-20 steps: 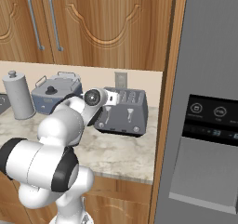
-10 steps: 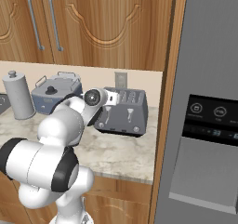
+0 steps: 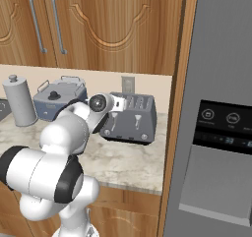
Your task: Start the toaster. Once the lever pops up, take the bread to the plate on the dining counter.
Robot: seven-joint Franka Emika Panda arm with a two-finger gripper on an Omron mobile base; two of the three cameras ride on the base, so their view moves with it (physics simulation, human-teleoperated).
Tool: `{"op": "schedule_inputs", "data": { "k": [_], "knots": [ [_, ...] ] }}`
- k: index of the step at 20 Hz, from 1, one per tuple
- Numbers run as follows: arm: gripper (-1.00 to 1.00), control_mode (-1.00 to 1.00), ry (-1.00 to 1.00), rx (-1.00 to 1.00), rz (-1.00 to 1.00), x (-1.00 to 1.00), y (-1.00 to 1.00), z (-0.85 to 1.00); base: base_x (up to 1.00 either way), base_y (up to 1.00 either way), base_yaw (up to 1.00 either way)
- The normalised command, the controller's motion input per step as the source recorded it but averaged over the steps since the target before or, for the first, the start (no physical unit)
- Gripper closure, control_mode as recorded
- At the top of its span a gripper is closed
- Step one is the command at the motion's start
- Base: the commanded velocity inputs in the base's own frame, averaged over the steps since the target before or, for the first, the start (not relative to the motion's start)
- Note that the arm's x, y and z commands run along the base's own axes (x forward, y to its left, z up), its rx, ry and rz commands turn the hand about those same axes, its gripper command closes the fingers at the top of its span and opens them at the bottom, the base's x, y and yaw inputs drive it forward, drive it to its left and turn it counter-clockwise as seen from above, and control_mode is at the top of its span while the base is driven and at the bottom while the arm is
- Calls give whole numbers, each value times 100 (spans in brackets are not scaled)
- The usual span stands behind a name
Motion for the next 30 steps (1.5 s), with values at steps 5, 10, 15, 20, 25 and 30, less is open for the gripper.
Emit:
{"op": "schedule_inputs", "data": {
  "k": [5,10,15,20,25,30],
  "knots": [
    [-100,-100,0,0,0,0,0,0,0,0,0],
    [-100,-100,0,0,0,0,0,0,0,0,0],
    [-100,-100,0,0,0,0,0,0,0,0,0],
    [-100,-100,0,0,0,0,0,0,0,0,0],
    [-100,-100,0,0,0,0,0,0,0,0,0],
    [-100,-100,0,0,0,0,0,0,0,0,0]
  ]
}}
